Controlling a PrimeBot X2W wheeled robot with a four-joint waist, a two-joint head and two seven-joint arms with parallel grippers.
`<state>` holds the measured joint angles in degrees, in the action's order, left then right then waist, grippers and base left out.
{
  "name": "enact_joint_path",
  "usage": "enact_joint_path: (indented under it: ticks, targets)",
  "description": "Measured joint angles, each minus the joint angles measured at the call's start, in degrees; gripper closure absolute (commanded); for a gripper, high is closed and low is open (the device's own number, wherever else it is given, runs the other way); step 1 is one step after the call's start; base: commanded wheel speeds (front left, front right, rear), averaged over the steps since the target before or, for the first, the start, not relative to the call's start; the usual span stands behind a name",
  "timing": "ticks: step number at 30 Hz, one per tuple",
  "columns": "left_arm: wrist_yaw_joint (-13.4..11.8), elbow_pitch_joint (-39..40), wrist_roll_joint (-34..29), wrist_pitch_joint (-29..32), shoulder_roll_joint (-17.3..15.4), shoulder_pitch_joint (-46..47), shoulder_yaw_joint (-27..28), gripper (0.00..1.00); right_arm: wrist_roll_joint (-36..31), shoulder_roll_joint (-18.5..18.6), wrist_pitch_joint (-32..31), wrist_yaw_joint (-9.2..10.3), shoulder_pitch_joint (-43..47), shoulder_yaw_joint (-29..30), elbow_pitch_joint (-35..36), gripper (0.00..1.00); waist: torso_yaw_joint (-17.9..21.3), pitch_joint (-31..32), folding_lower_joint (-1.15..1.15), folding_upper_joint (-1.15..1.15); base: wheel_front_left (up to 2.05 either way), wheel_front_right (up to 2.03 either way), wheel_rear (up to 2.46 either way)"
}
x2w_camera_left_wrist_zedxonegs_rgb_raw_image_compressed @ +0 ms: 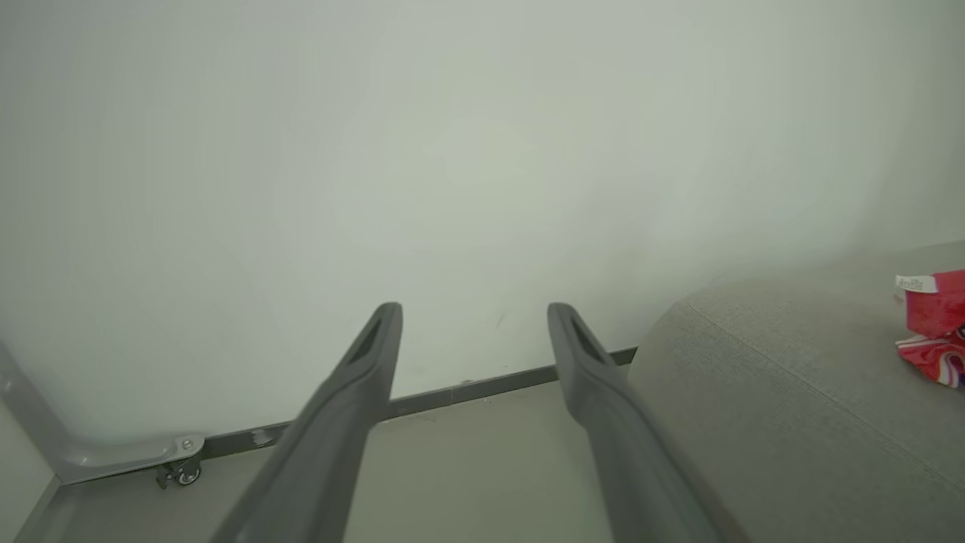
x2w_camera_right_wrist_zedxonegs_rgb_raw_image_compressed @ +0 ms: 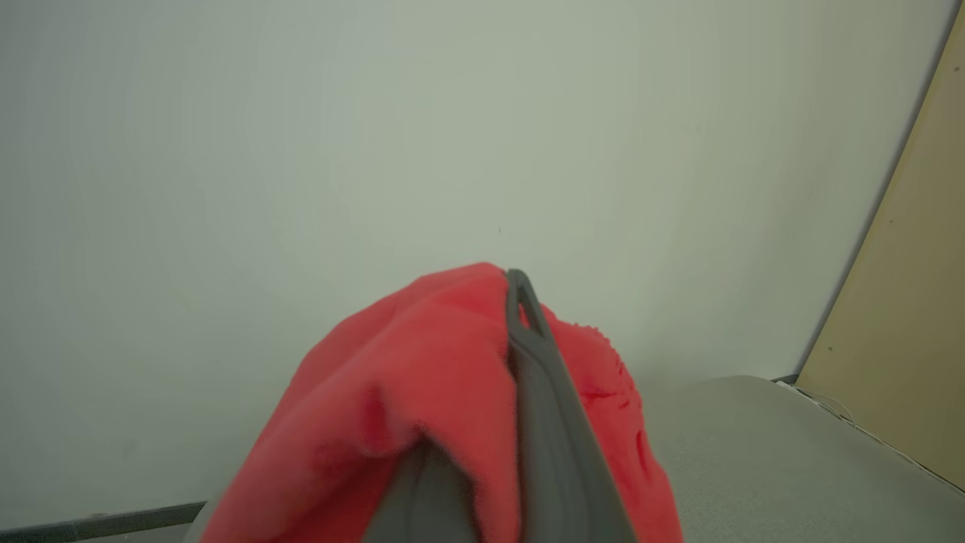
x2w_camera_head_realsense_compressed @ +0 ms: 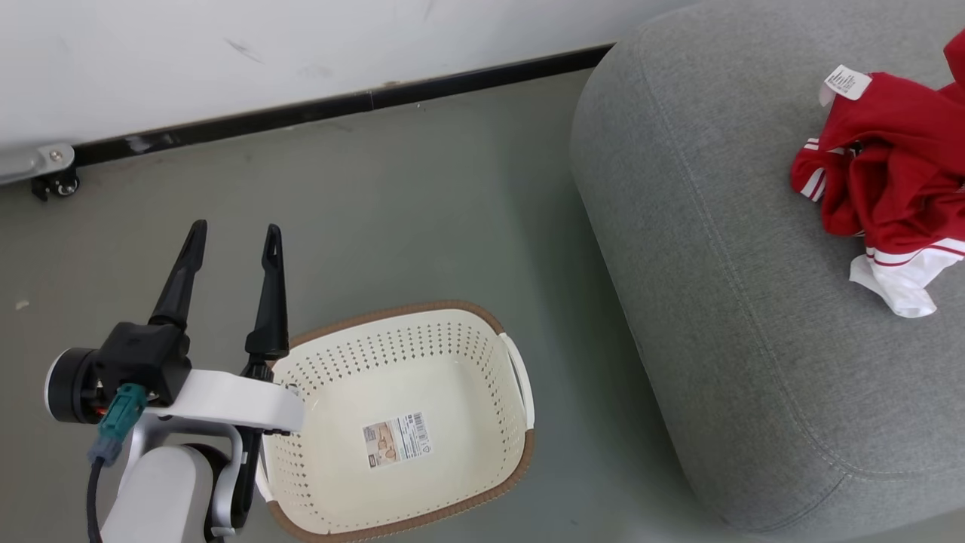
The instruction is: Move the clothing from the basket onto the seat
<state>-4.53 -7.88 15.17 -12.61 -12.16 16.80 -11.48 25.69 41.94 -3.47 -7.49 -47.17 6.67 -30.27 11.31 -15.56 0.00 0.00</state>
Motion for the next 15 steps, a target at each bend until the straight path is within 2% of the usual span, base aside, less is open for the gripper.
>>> enact_joint_path:
  ticks: [6,15]
  targets:
    - [0.0,1.1,-1.3,1.7,-0.5,0.2,-0.9,0.0,0.0,-1.1,2.5,0.0,0.5,-0.2,-4.9,1.0,-0.4,-2.4,0.0,0.0,0.0,0.0,0.0]
    - [0.1,2.6,-2.3,3.4,-1.9,1.5,-1.4,0.0,-1.0,-6.5,5.4,-0.02,4.5,-5.3,-10.0,1.0,-0.7,-5.2,0.0,0.0,0.0,0.0,0.0]
